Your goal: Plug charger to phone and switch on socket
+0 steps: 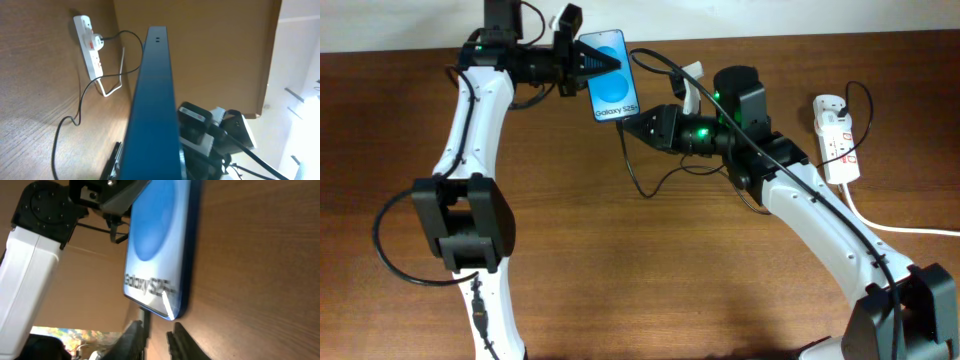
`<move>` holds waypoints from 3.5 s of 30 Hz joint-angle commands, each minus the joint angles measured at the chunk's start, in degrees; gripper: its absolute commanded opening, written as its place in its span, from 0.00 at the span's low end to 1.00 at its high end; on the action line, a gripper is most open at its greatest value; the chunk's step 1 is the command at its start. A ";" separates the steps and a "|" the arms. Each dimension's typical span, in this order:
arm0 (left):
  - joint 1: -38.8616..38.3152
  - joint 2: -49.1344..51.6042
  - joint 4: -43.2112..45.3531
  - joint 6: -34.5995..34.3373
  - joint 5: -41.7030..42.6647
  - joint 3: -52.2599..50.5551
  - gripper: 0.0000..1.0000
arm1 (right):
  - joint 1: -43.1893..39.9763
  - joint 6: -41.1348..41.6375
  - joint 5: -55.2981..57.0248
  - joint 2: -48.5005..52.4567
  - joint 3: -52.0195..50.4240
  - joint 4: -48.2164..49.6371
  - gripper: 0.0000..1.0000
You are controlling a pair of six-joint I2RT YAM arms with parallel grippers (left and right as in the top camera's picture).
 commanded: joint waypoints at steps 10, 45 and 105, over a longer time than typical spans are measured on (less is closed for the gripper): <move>3.45 -0.90 -3.10 13.70 -7.80 0.61 0.00 | -7.98 -8.00 -5.75 0.02 1.07 -4.76 0.55; -3.72 12.63 -25.66 24.33 -52.04 0.57 0.00 | -12.17 -23.58 18.43 -6.36 1.11 -38.03 0.67; -3.39 -0.98 -47.60 19.28 -82.47 38.69 0.69 | -20.11 -28.06 27.98 -16.33 12.50 -54.36 0.78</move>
